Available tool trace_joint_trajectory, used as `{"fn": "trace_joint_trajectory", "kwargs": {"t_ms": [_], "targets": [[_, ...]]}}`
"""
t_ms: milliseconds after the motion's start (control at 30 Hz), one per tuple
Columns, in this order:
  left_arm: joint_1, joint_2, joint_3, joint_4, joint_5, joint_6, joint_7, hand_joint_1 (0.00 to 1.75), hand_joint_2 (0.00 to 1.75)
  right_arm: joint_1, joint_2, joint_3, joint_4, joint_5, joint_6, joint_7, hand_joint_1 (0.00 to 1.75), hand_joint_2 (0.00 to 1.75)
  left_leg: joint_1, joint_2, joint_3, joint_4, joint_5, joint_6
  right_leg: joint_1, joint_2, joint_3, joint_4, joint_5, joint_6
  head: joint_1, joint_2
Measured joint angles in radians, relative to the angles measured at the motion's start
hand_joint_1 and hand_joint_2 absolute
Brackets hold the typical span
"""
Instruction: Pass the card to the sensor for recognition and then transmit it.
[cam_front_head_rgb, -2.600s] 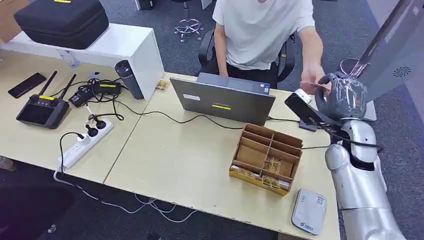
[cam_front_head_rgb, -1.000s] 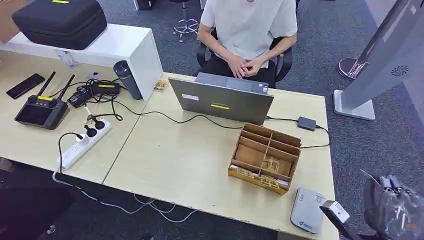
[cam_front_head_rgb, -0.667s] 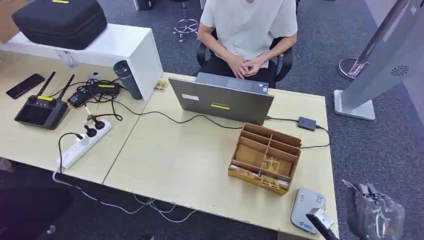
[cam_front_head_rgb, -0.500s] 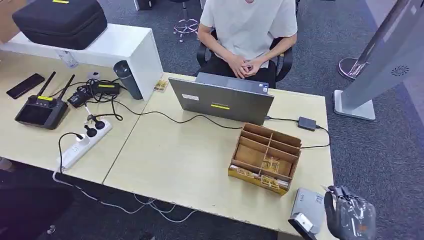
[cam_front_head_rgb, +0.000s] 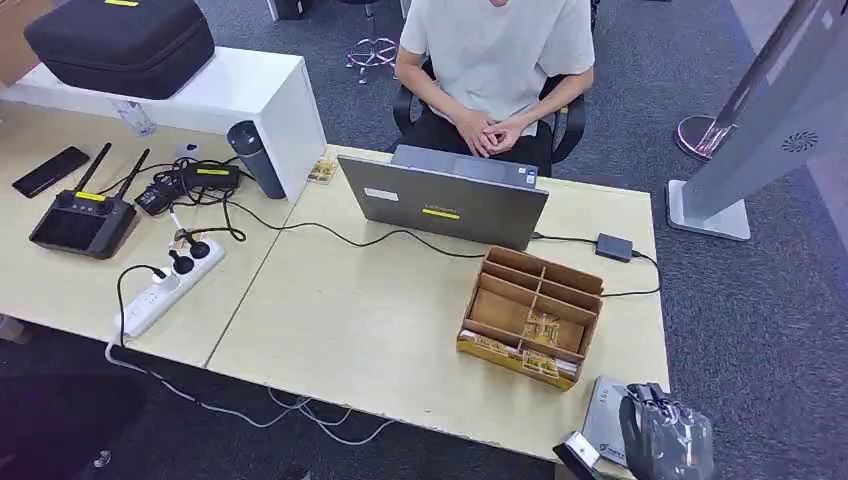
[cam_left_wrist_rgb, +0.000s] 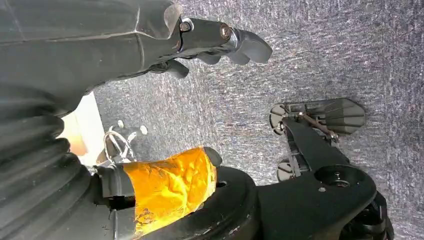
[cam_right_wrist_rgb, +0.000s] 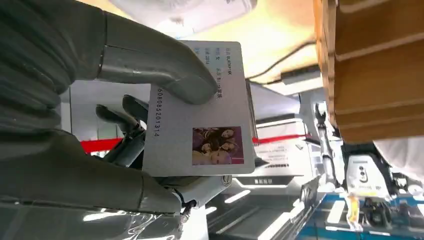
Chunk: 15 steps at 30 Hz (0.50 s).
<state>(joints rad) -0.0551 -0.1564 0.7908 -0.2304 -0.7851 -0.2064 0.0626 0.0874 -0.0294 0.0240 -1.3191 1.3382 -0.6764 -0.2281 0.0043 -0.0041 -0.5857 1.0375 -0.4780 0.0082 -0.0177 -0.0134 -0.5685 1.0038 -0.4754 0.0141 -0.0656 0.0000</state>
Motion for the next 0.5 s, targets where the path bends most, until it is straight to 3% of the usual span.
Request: {"fn": "trace_joint_trajectory", "kwargs": {"t_ms": [267,400,500], "targets": [[0.0,0.0,0.012,0.0,-0.013,-0.003,0.0,0.0,1.75,-0.019,0.004,-0.002,0.077,0.048,-0.009,0.029,1.75,1.75,0.0,0.0,0.0,0.0,0.0,0.0,0.0,0.0,0.0,0.0,0.0,0.0,0.0,0.0],[0.0,0.001,0.016,0.0,-0.03,-0.006,0.0,0.0,1.75,-0.036,0.013,-0.022,0.076,0.057,-0.01,-0.028,1.75,1.75,0.0,0.0,0.0,0.0,0.0,0.0,0.0,0.0,0.0,0.0,0.0,0.0,0.0,0.0],[-0.001,0.003,0.016,0.0,-0.047,-0.01,0.0,0.0,1.75,-0.075,0.019,-0.025,0.042,0.037,-0.01,-0.034,1.75,1.75,0.0,0.002,0.0,0.0,0.0,0.0,0.0,0.002,0.0,0.0,0.001,-0.001,0.0,0.0]]}}
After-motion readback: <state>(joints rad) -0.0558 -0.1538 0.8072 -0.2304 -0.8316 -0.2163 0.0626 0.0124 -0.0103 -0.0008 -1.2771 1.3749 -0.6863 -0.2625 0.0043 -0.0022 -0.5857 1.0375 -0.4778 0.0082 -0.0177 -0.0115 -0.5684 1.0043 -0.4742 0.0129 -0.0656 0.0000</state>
